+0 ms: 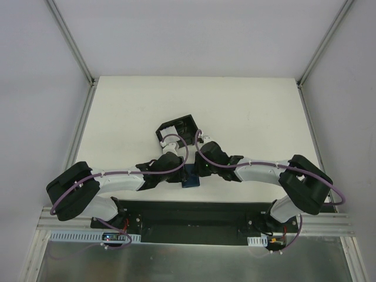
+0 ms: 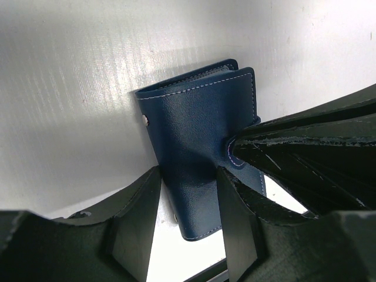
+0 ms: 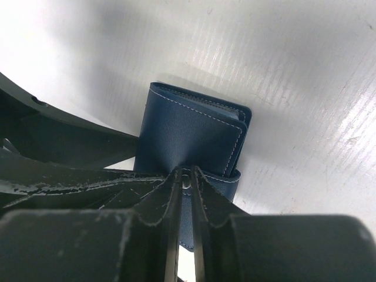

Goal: Put the credit cards into the card holder
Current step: Close the card holder at the center of the board.

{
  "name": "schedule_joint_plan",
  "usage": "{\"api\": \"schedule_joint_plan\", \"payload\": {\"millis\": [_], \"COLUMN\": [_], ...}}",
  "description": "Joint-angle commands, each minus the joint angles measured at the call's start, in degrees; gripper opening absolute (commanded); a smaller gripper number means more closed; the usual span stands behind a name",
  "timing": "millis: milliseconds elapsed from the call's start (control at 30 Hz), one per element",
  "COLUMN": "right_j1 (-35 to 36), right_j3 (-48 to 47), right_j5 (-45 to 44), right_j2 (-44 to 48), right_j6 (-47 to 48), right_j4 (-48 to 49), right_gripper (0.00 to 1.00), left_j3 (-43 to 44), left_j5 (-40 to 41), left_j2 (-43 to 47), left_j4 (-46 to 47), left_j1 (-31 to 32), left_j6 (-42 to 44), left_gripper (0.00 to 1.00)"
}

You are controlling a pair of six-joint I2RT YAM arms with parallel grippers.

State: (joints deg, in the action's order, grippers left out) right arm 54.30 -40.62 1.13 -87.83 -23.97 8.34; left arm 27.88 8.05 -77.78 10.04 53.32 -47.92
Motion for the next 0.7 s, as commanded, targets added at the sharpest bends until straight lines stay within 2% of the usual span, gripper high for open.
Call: {"api": "schedule_joint_plan", "payload": {"millis": [0,400,667], "right_j1": [0.7,4.1,4.7], "right_j3": [-1.3,-2.7,-3.1], "right_j5": [1.7,-2.7,-4.5], "right_j2": [-1.7,-3.0,-1.9], "right_j6": [-0.4,-0.4,0.0], "right_j4": [-0.8,-4.9,-6.4], "right_gripper": [0.12,0.12,0.16], "left_j3": [-2.1,-2.7,-3.6], "left_j5": [2.6,3.3,3.5], "left_j2": [-1.9,-0.8,-0.2], "left_j4": [-9.3,-9.3,-9.3], "left_j1": [0.6,0.5,0.5], "left_j6": [1.3,0.3,-0.2], "left_gripper": [0.43,0.44,0.42]}}
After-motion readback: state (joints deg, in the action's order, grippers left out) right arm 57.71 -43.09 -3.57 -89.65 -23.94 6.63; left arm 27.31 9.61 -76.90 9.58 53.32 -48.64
